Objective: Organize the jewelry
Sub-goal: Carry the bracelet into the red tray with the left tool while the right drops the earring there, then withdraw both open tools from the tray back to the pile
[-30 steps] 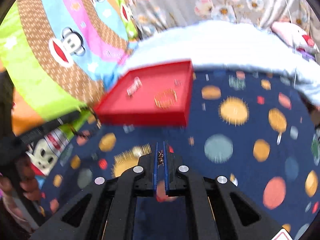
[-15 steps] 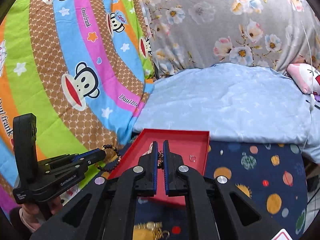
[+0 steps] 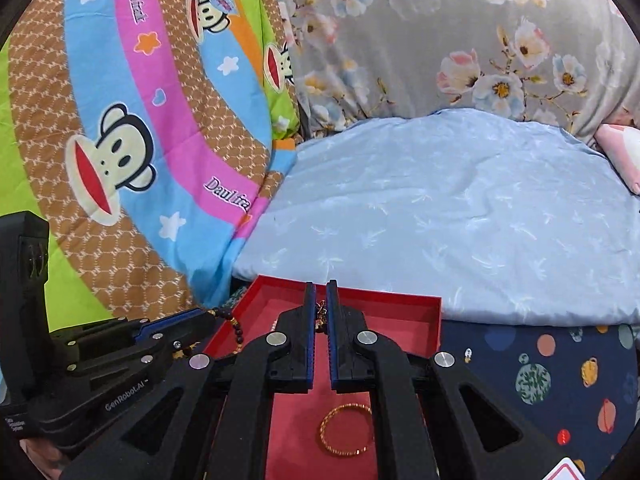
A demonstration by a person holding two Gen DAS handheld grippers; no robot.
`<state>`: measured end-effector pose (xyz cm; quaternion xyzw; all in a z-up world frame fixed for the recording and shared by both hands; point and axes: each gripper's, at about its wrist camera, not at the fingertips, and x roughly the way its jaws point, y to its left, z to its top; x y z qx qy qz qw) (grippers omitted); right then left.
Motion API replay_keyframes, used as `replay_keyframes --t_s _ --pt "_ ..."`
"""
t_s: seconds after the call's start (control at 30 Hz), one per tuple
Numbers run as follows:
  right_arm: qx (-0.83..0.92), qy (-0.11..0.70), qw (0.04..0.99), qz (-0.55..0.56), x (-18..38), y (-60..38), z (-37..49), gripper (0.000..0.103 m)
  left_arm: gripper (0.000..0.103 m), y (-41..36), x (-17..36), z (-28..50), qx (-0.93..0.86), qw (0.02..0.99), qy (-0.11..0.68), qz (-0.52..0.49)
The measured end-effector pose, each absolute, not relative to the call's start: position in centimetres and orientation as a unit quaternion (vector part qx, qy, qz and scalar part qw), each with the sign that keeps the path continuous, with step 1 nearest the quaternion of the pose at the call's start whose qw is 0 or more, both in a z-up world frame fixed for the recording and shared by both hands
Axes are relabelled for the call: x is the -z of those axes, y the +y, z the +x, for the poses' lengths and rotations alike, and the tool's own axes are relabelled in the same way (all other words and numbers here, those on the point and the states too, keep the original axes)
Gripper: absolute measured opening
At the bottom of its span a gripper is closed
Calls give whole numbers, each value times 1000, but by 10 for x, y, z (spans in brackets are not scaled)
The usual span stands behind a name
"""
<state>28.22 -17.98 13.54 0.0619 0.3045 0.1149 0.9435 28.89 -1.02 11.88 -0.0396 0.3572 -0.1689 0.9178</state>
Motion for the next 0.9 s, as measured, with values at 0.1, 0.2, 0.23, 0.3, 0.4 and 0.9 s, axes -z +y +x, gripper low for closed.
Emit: replay_keyframes --t_s 0.1,0.2,0.23,0.3,0.4,0.9 --pt "-112 316 941 53 -119 -177 297 5 8 -14 -107 300 166 915 367 -40" --pt "-110 318 940 53 -111 -177 302 16 44 -14 -98 307 152 914 372 -47" --pt "-108 315 941 56 -110 -178 301 24 53 -13 -97 307 148 916 370 -50" --pt "-109 310 942 61 -110 -180 298 29 53 -12 -99 305 144 921 360 -46" --pt "-110 305 944 66 -114 -183 295 29 53 -14 -101 300 137 925 352 -33" --pt "-122 321 935 93 -111 -190 195 31 53 -1 -100 227 128 923 363 -26"
